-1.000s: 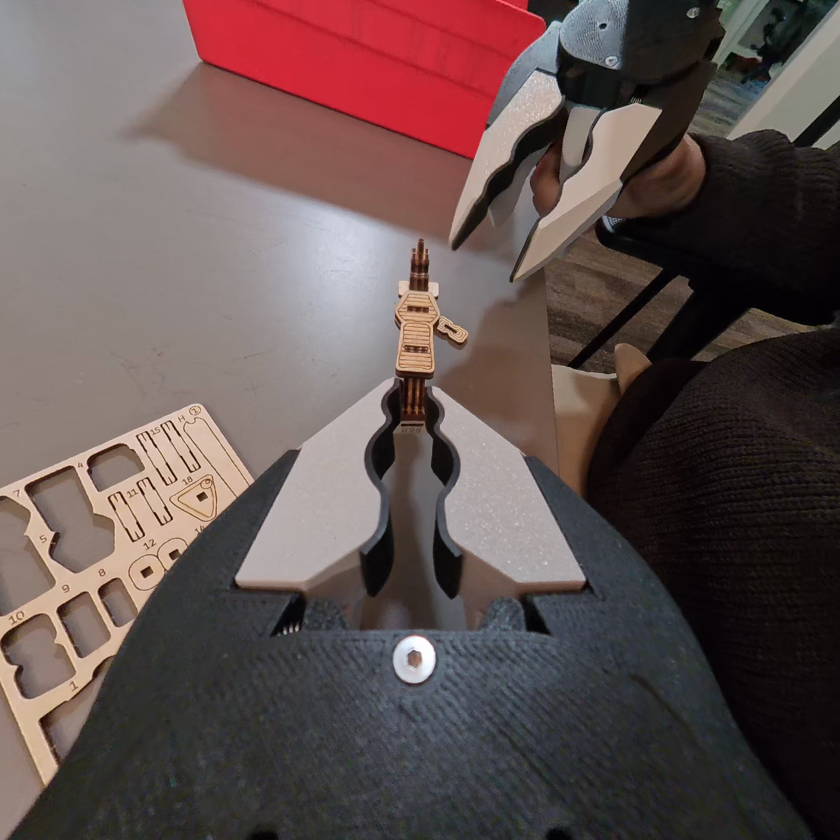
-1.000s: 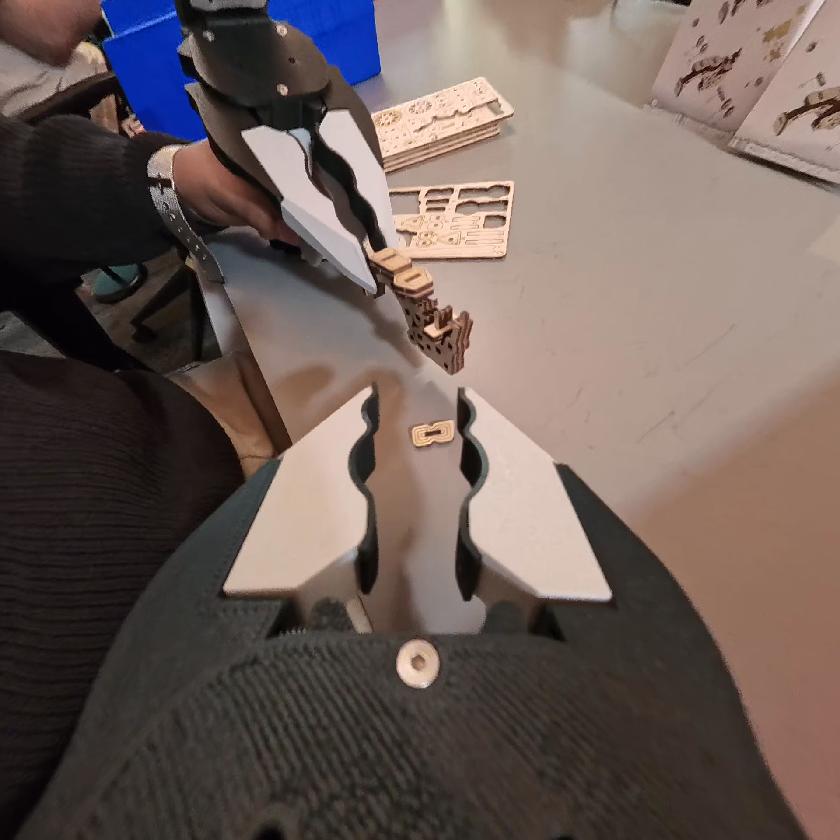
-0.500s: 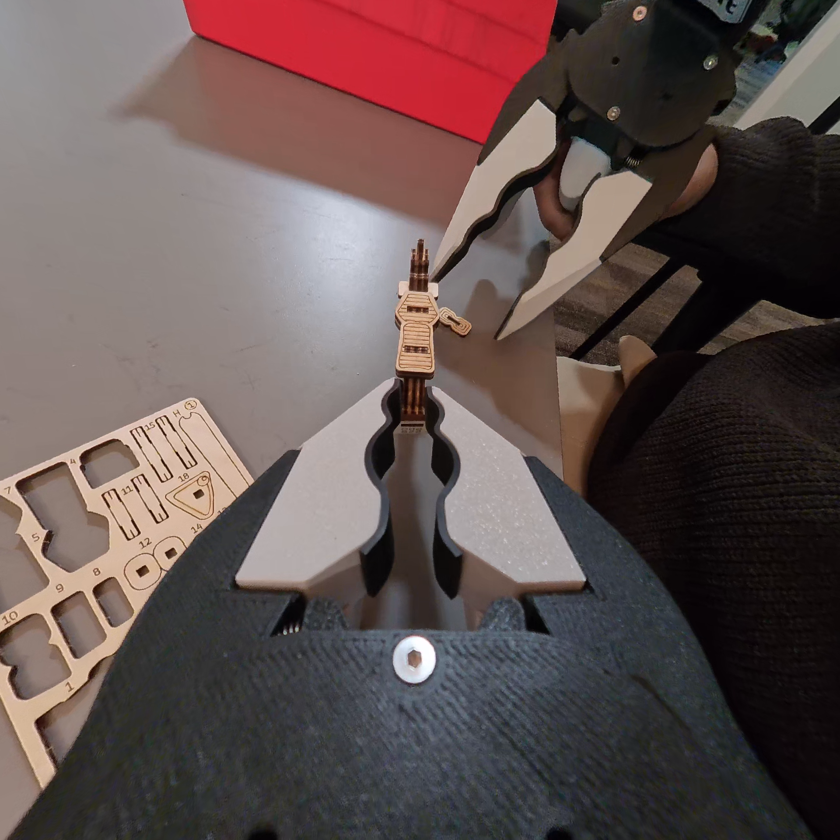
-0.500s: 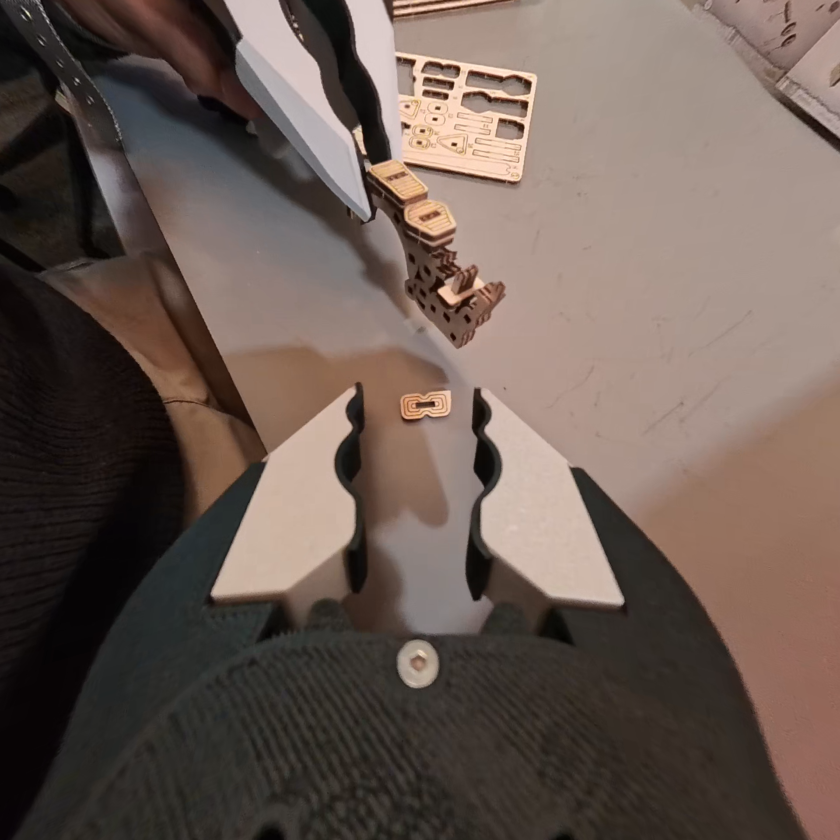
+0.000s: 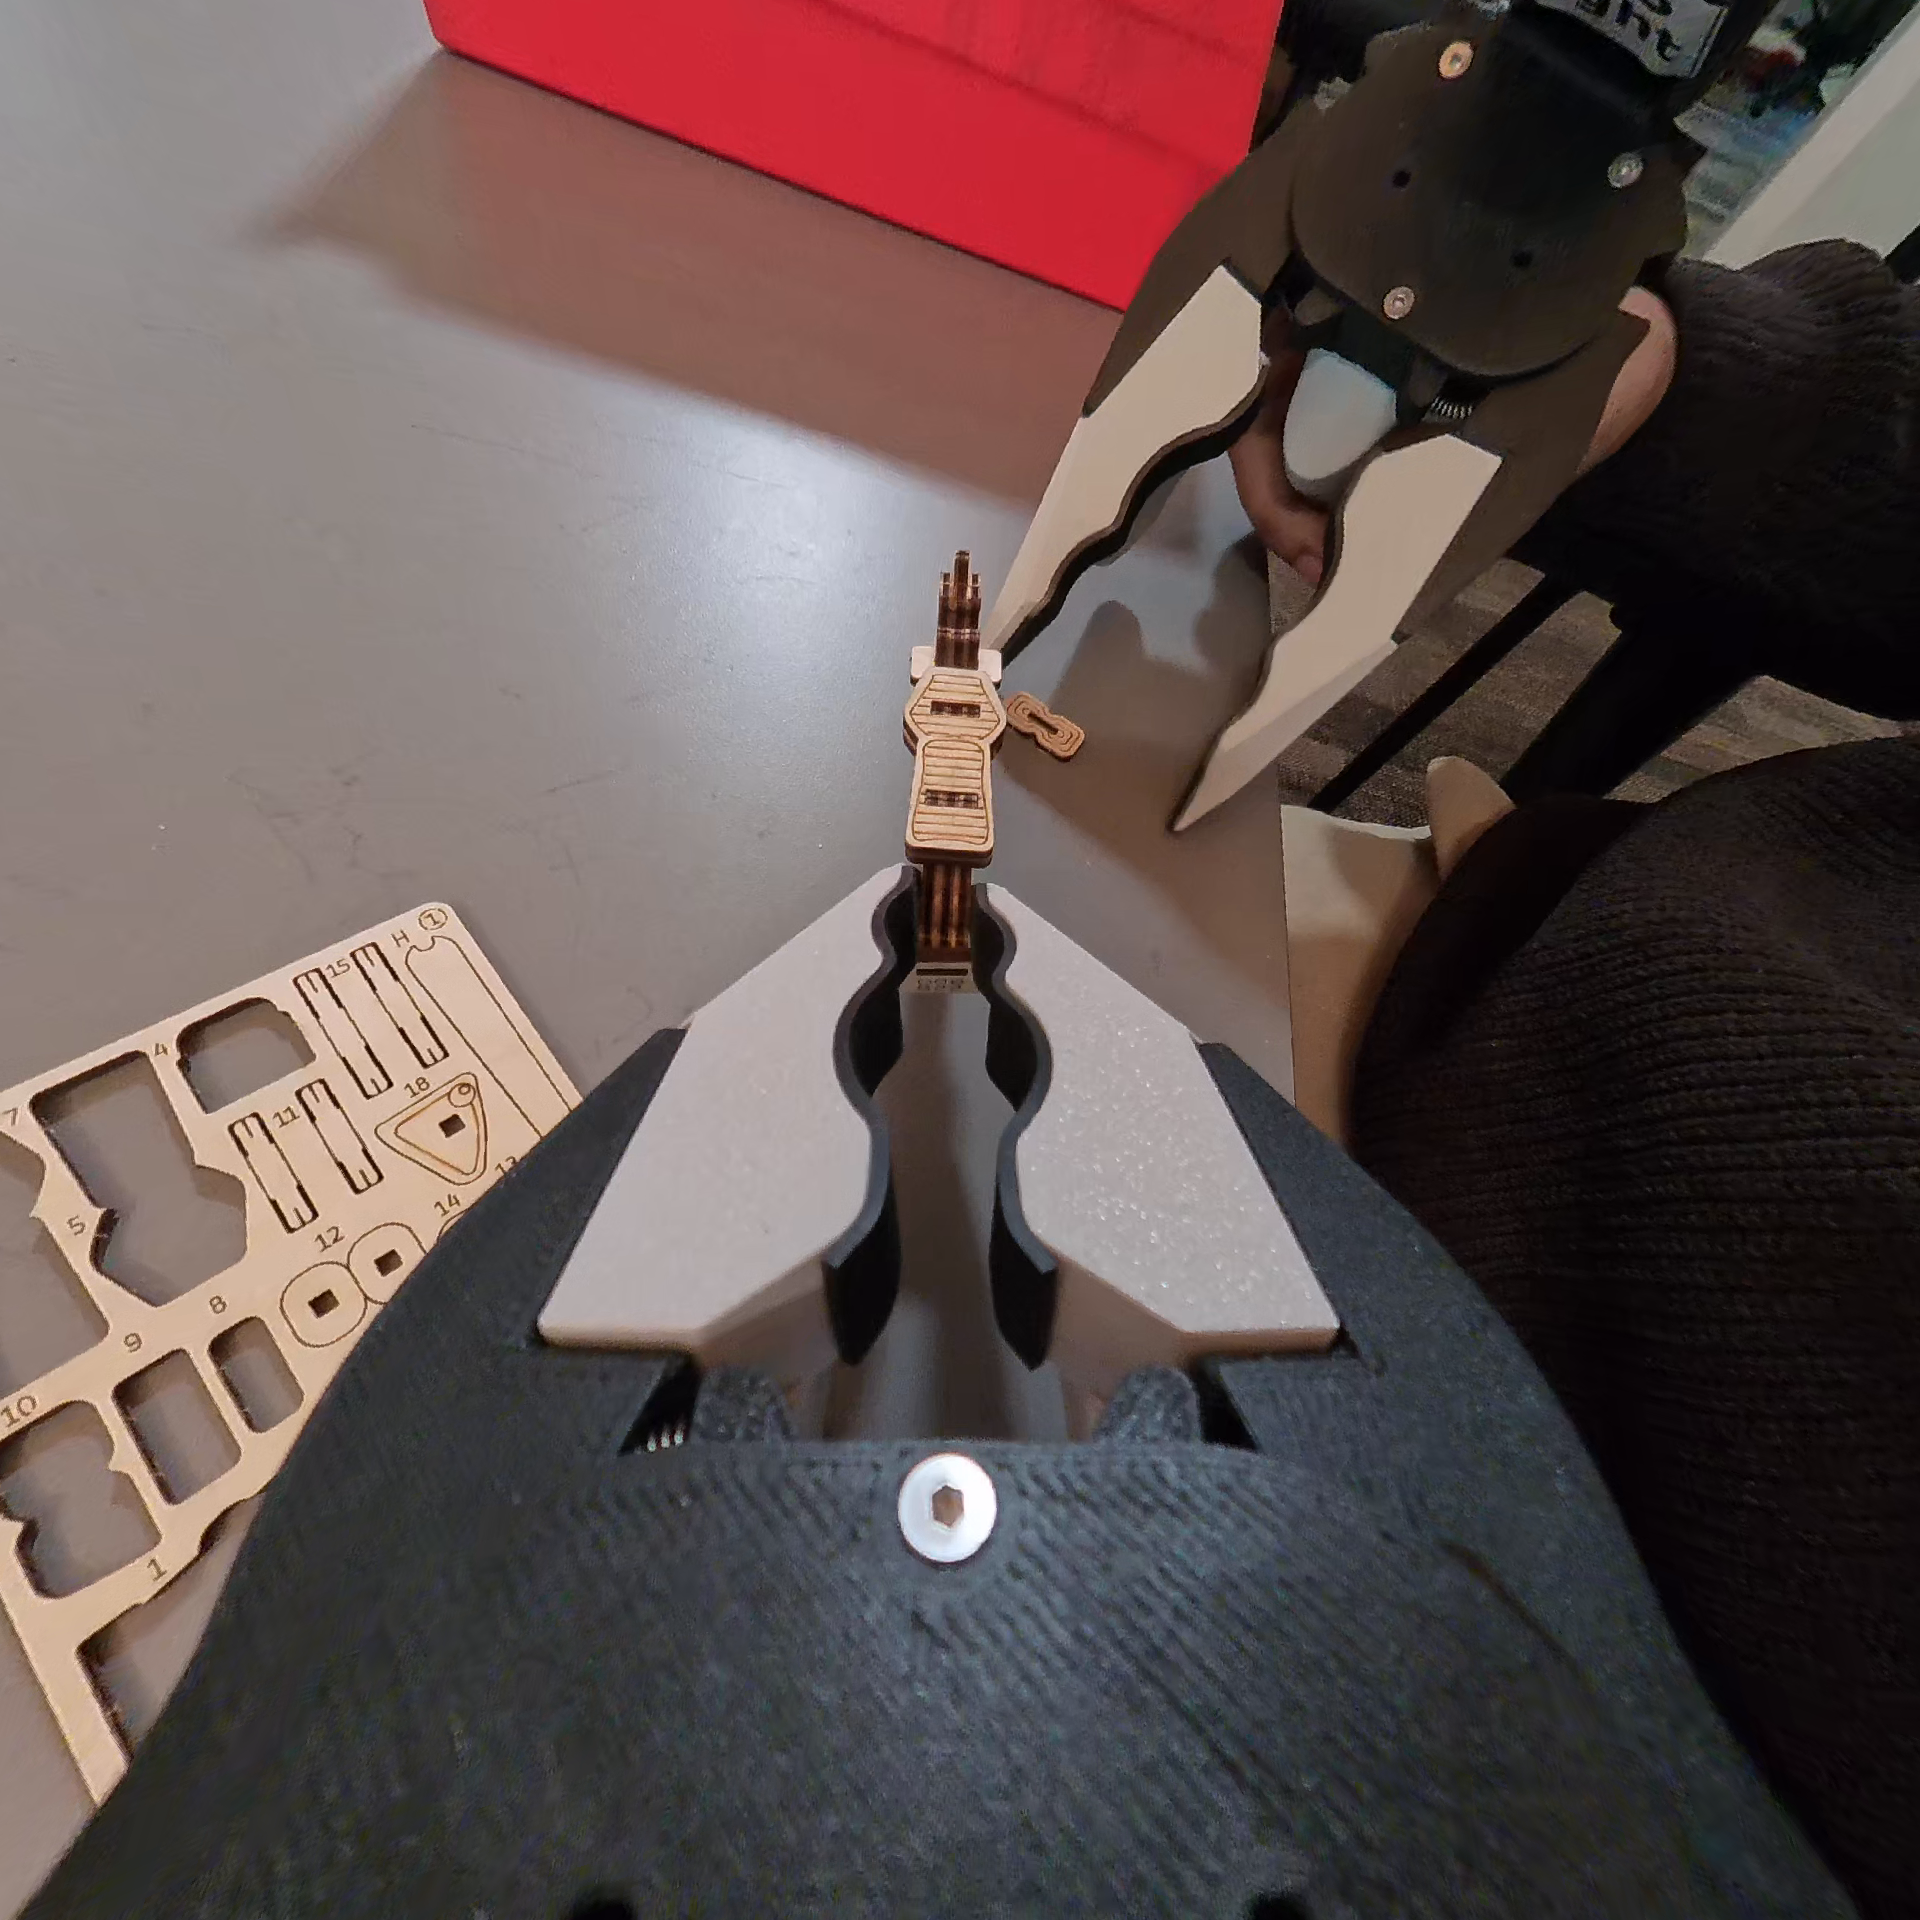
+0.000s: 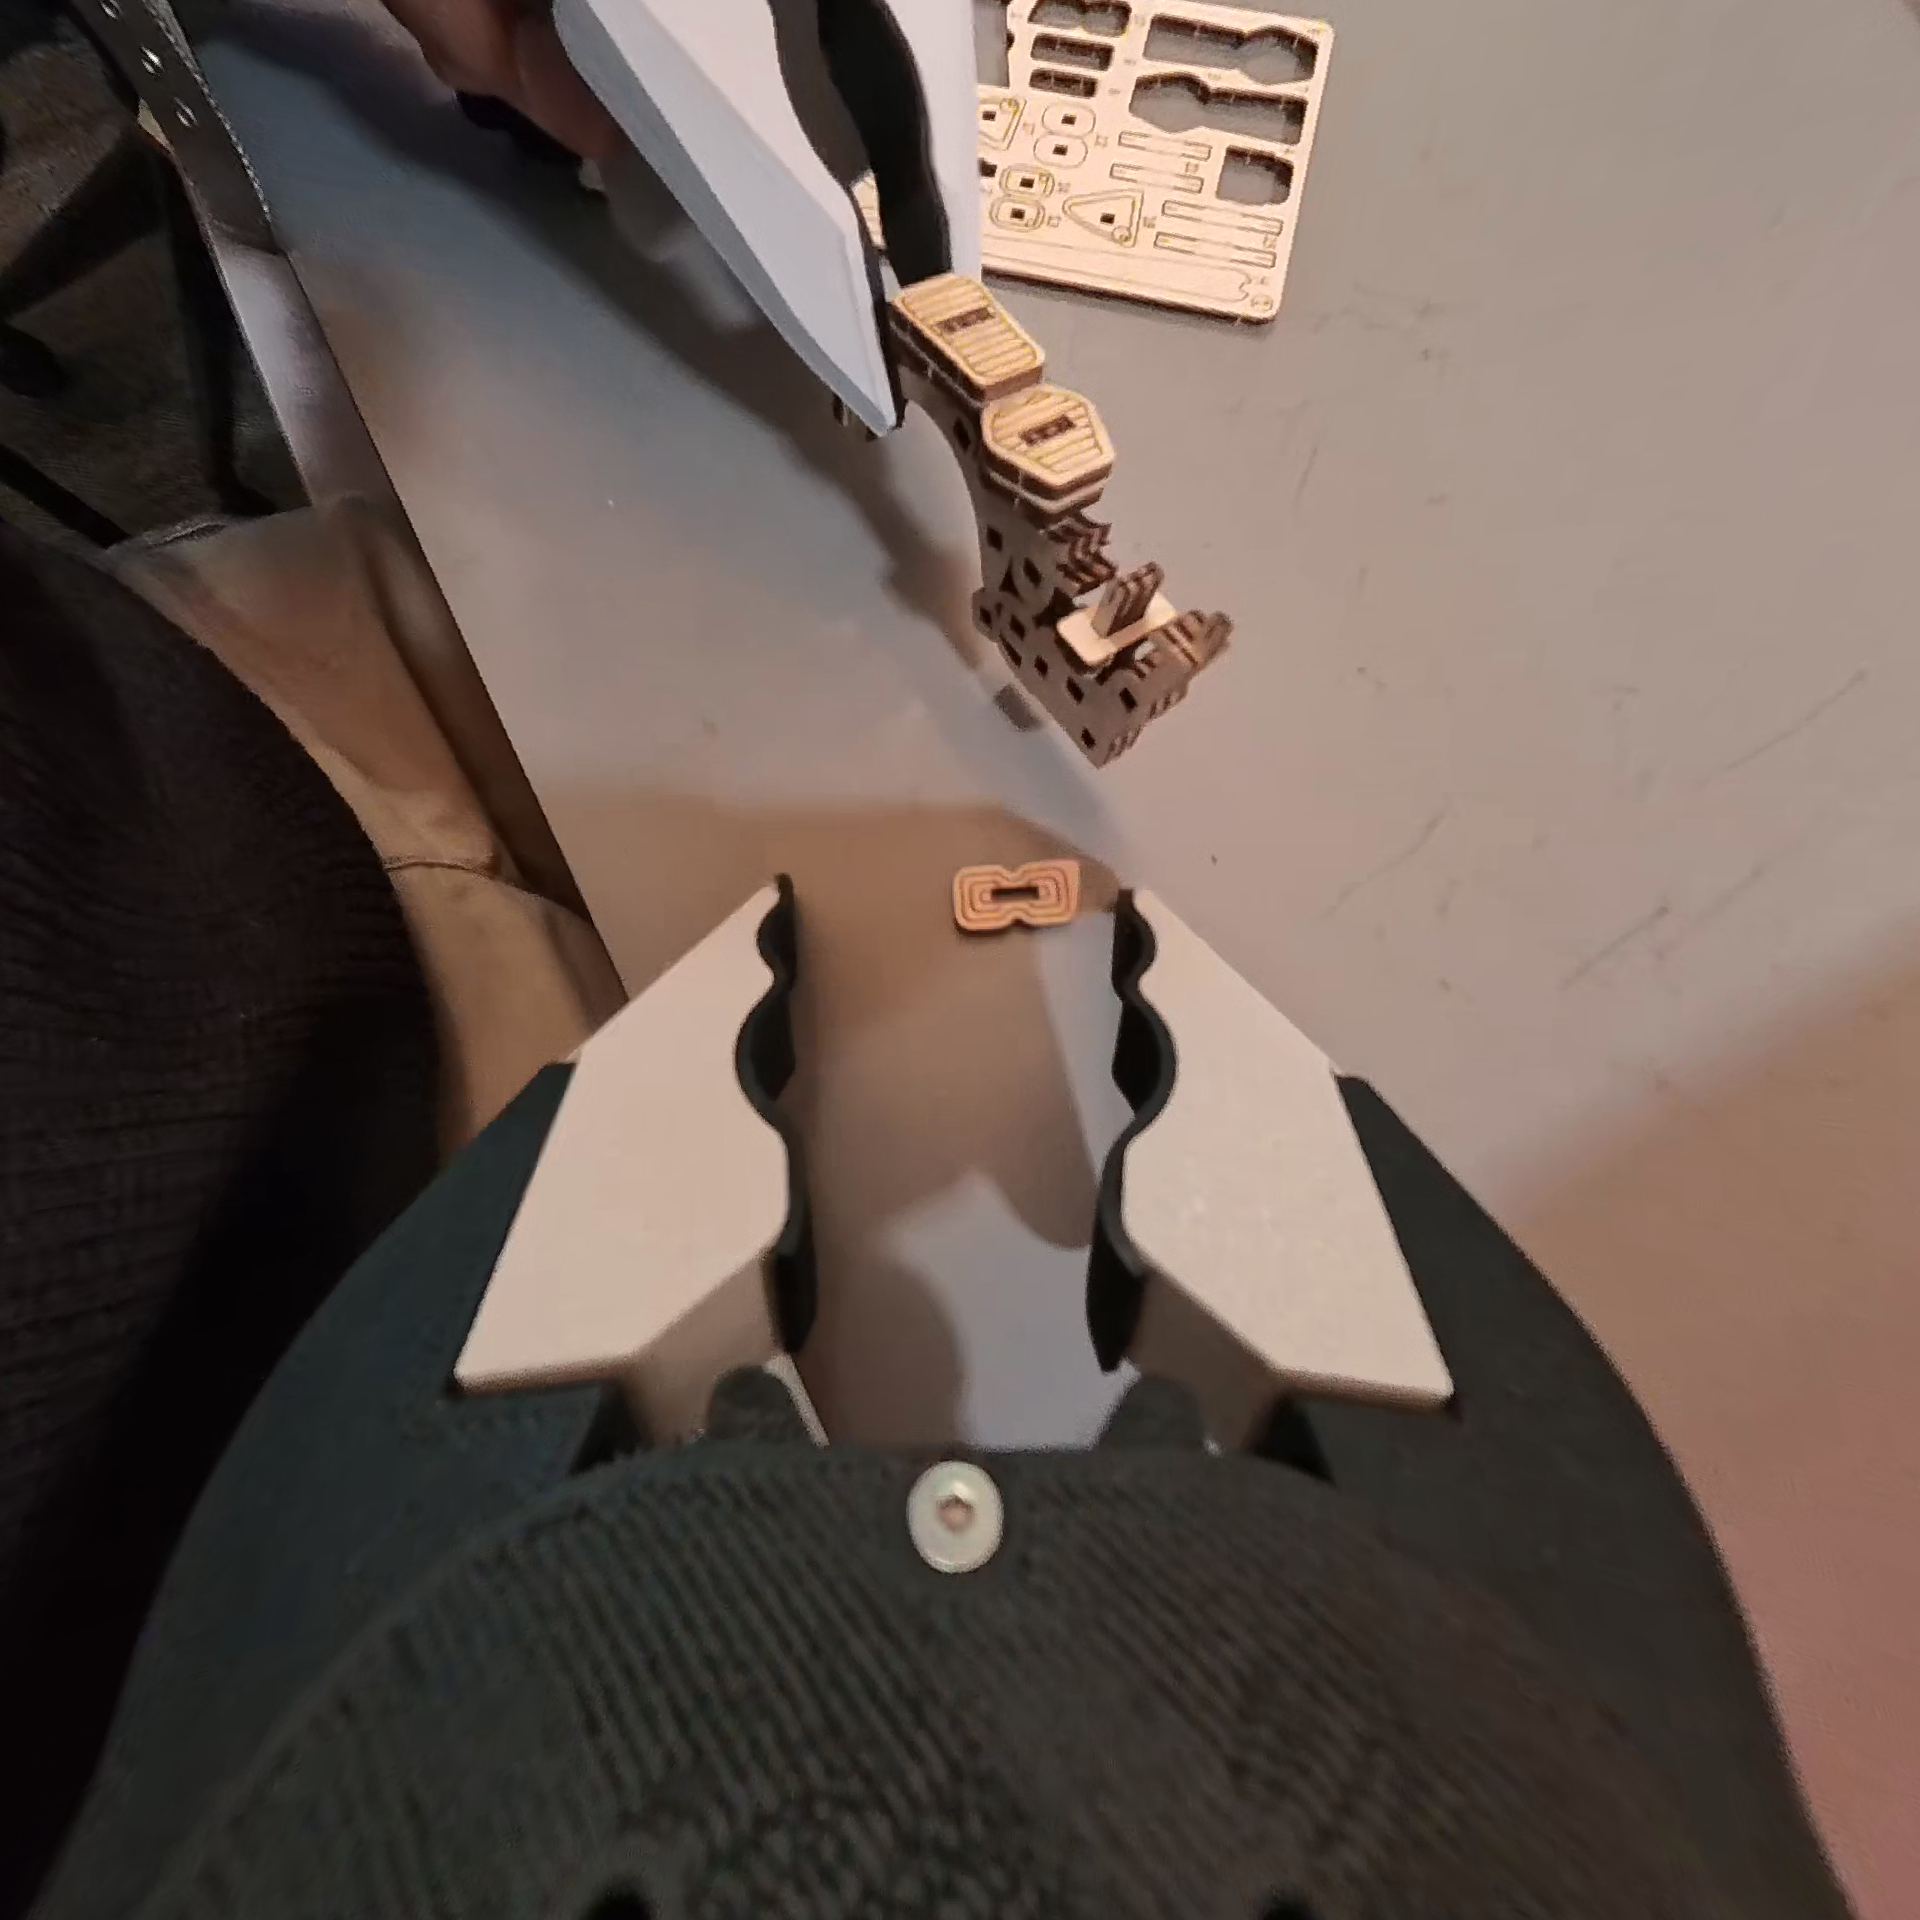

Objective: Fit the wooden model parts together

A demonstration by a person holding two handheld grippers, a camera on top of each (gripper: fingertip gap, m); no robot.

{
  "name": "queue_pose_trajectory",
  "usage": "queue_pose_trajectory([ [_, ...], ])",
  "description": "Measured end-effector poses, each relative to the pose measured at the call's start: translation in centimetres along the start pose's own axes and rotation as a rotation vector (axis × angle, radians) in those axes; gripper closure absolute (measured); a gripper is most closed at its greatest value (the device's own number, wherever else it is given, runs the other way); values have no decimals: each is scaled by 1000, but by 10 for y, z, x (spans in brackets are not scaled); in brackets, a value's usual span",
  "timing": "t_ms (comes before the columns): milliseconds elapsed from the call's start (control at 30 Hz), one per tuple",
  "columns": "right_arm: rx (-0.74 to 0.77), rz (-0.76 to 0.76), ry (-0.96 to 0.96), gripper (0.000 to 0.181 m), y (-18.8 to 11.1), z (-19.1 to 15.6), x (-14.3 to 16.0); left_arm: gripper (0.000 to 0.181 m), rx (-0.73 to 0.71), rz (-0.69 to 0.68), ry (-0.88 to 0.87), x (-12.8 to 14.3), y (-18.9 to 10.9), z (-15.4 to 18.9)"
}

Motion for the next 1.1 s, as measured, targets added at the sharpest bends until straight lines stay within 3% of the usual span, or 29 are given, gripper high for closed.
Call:
queue_pose_trajectory([
  [133, -27, -18, 13, 125, -7, 2, 8, 174, 1, 0, -1, 0, 0, 0],
  [233, -100, -29, -23, 138, -11, -8, 12, 174, 4, -1, -4, 0, 0, 0],
  [400, -48, 37, -45, 118, -9, -10, -2, 174, 8, -4, -8, 0, 0, -1],
  [500, -29, -8, -40, 109, 0, -8, -3, 174, 10, -3, -8, 0, 0, -1],
  [700, -96, -51, -51, 134, -8, -16, 5, 174, 9, -3, -9, 0, 0, -1],
  [867, -84, 28, -97, 121, -11, -18, -1, 174, 8, -8, -6, 0, 1, -1],
  [967, -65, 0, -107, 117, -5, -19, -3, 174, 10, -7, -7, 0, 1, -1],
  [1100, -79, -46, -126, 132, -4, -19, 3, 174, 12, -3, -9, 0, 0, -1],
])
Point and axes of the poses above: each gripper's, where its closed fingertips meet, y out along the fingers, x out of its underside, z = x × y across the jaws, the point moved 6 cm from there along -y, back along the fingers, and after that the axes turned 15 degrees about -z, right-handed, at the moved point
